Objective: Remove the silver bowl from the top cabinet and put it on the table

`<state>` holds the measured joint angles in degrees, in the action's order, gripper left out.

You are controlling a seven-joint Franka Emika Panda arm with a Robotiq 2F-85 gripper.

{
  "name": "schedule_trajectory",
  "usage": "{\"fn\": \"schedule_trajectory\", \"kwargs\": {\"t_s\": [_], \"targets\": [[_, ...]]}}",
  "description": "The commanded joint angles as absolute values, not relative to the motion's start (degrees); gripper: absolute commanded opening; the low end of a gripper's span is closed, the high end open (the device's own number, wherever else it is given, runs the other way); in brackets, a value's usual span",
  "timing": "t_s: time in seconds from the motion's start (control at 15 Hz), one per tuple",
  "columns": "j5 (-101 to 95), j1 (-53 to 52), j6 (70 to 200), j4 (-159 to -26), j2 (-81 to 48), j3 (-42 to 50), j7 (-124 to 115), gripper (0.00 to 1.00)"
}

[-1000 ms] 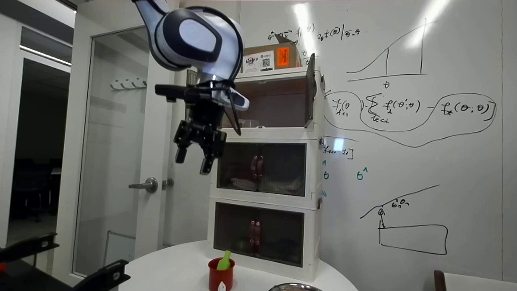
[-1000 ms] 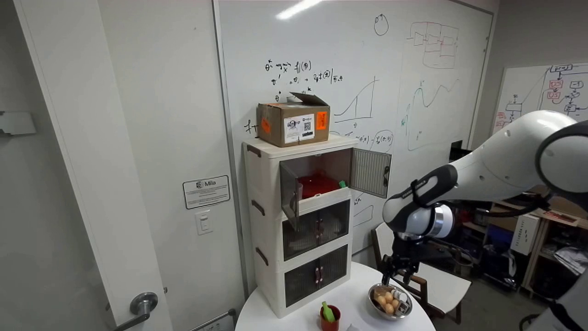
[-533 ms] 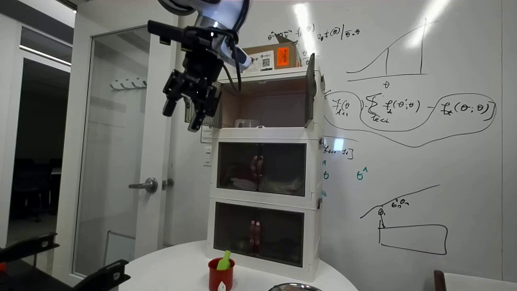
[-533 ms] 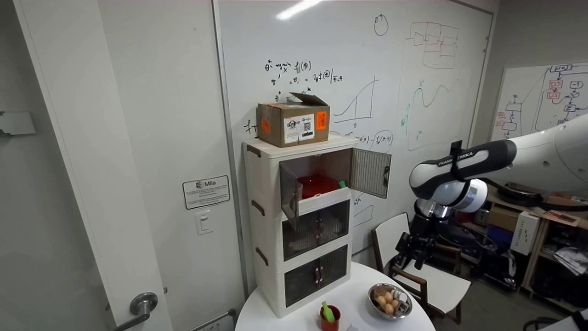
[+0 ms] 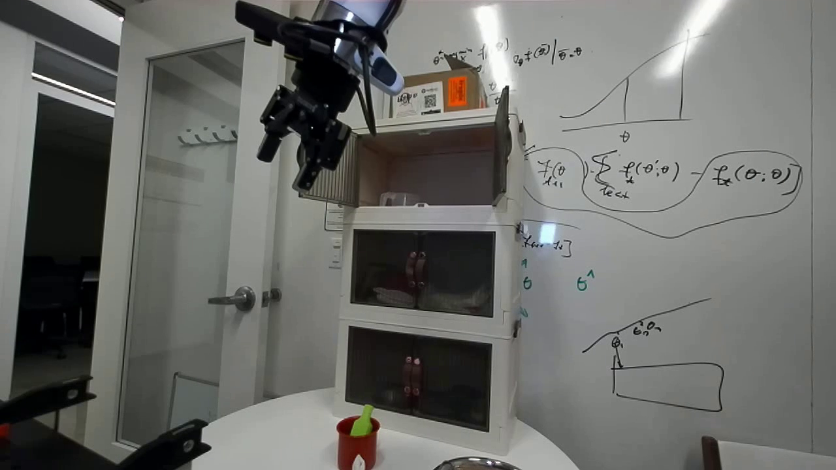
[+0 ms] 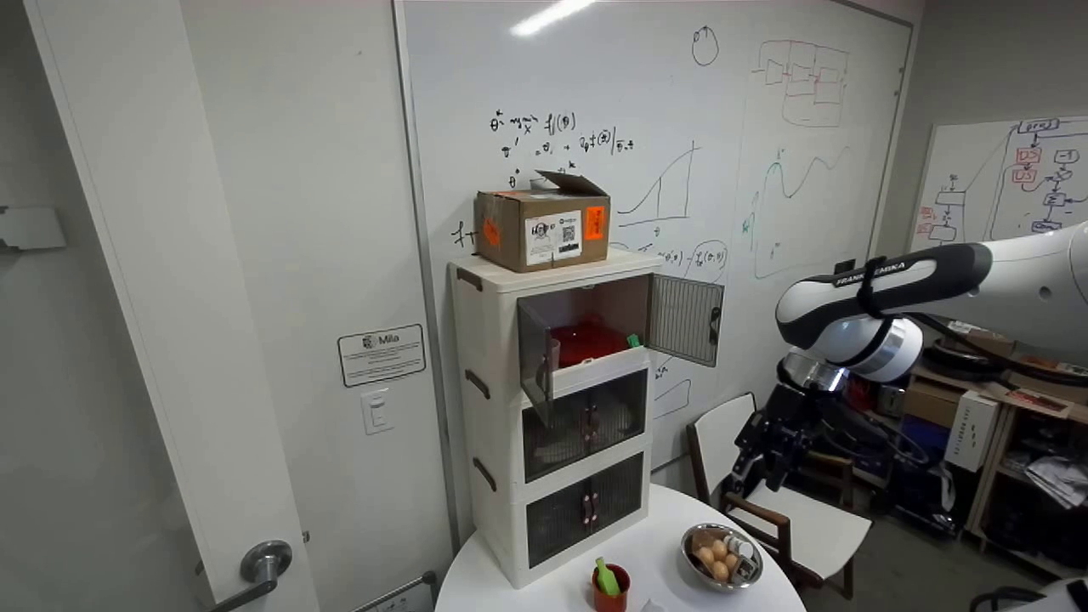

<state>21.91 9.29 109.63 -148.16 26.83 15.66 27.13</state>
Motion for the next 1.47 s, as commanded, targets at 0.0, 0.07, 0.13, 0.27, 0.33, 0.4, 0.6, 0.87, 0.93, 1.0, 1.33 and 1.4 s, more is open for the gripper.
{"fn": "schedule_trajectory", "kwargs": {"t_s": [0.0, 0.07, 0.13, 0.27, 0.33, 0.4, 0.6, 0.87, 0.93, 1.0, 1.33, 1.4], "targets": [[21.6, 8.7, 109.7, -148.1, 26.9, 16.2, 26.9, 1.0], [21.6, 8.6, 109.7, -148.1, 26.9, 16.2, 26.9, 1.0], [21.6, 8.6, 109.7, -148.1, 26.9, 16.2, 26.9, 1.0], [21.6, 8.6, 109.7, -148.1, 26.9, 16.2, 26.9, 1.0], [21.6, 8.6, 109.7, -148.1, 26.9, 16.2, 26.9, 1.0], [21.6, 8.6, 109.7, -148.1, 26.9, 16.2, 26.9, 1.0], [15.7, 10.3, 105.4, -145.8, 29.2, 15.5, 25.0, 1.0], [4.0, 9.2, 92.3, -136.2, 29.0, 13.2, 23.9, 1.0], [2.3, 8.6, 89.5, -133.5, 28.6, 12.6, 23.9, 1.0], [1.5, 7.9, 87.0, -129.9, 27.0, 12.1, 23.6, 1.0], [2.7, 6.8, 89.1, -127.6, 27.7, 11.6, 21.4, 1.0], [2.7, 6.7, 89.0, -127.0, 27.2, 11.4, 21.2, 1.0]]}}
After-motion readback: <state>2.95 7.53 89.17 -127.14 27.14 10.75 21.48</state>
